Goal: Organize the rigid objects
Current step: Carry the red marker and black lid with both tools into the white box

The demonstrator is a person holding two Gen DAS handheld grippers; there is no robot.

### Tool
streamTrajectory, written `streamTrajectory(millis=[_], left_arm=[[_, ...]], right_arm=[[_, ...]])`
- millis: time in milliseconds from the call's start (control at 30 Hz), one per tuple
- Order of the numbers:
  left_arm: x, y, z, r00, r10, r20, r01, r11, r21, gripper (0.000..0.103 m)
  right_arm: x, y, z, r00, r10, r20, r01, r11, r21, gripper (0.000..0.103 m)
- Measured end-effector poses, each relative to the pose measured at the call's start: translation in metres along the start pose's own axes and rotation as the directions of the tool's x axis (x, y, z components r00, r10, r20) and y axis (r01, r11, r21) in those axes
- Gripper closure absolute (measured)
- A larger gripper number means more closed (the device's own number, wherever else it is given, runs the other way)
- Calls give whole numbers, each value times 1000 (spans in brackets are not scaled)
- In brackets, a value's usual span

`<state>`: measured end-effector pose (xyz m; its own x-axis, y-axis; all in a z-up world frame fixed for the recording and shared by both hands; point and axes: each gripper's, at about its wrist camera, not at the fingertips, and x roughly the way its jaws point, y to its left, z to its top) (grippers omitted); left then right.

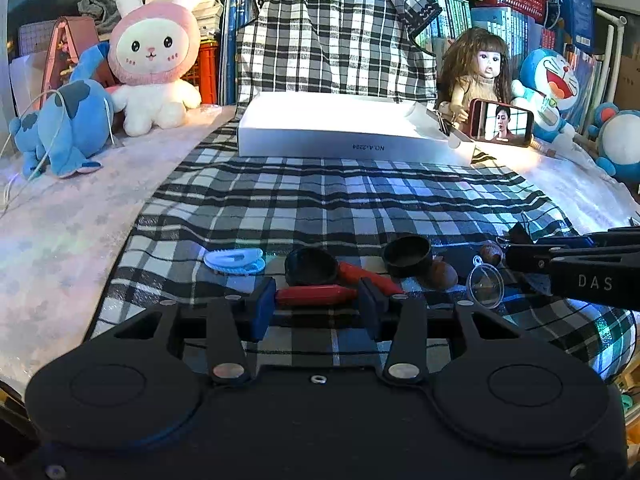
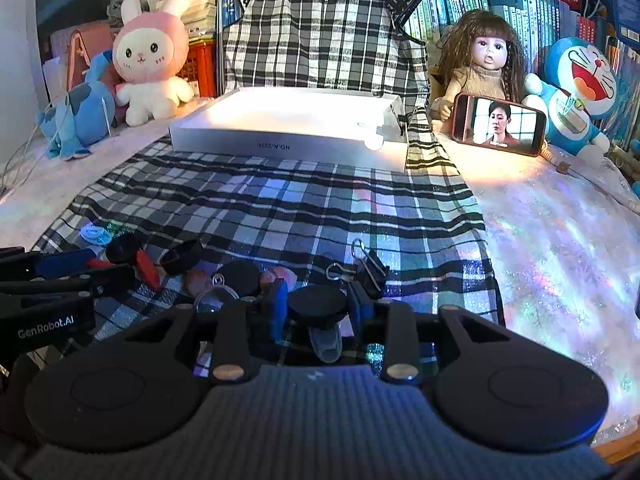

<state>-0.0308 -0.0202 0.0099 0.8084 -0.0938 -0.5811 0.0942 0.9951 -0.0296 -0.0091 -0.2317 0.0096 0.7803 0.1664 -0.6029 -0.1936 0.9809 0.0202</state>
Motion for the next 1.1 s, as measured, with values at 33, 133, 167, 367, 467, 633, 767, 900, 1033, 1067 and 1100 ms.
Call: streamTrajectory(millis=[33,133,167,367,467,633,767,900,1033,1067,1100], left_arm=[[-1,0,2,1000,1,5,-1,1000,3,61],[-2,3,13,1000,-9,7,9,1000,-3,61],[-1,6,18,1000,-13,10,13,1000,-11,61],[11,17,61,1000,-30,6,30,999,-21,61],[21,21,84,999,-34,13,34,999,-31,61],[46,24,124,998,-53,21,54,998,-24,61],[76,28,154,997,-83,-1,83,995,-55,61],[110,24,183,996,-86,-17,86,996,-33,61],[145,25,200,996,-88,-33,87,995,-43,61],[155,26,203,995,-90,-41,87,995,-56,61],[162,26,204,995,-88,-50,85,994,-67,61]], right_arm=[[-1,-1,1,1000,2,5,-2,1000,4,65],[-4,-2,7,1000,7,17,-7,1000,11,65],[-4,-2,9,1000,7,21,-7,1000,14,65],[-1,-7,34,999,22,50,-24,999,38,66],[7,-13,55,997,38,60,-41,997,63,66],[28,-25,92,996,64,58,-71,990,122,66],[51,-34,120,996,78,47,-85,984,159,66],[79,-40,149,996,85,28,-88,981,174,66],[108,-44,169,995,96,5,-95,974,208,66],[115,-44,172,995,97,4,-95,974,207,66],[122,-44,174,995,96,1,-95,974,207,66]])
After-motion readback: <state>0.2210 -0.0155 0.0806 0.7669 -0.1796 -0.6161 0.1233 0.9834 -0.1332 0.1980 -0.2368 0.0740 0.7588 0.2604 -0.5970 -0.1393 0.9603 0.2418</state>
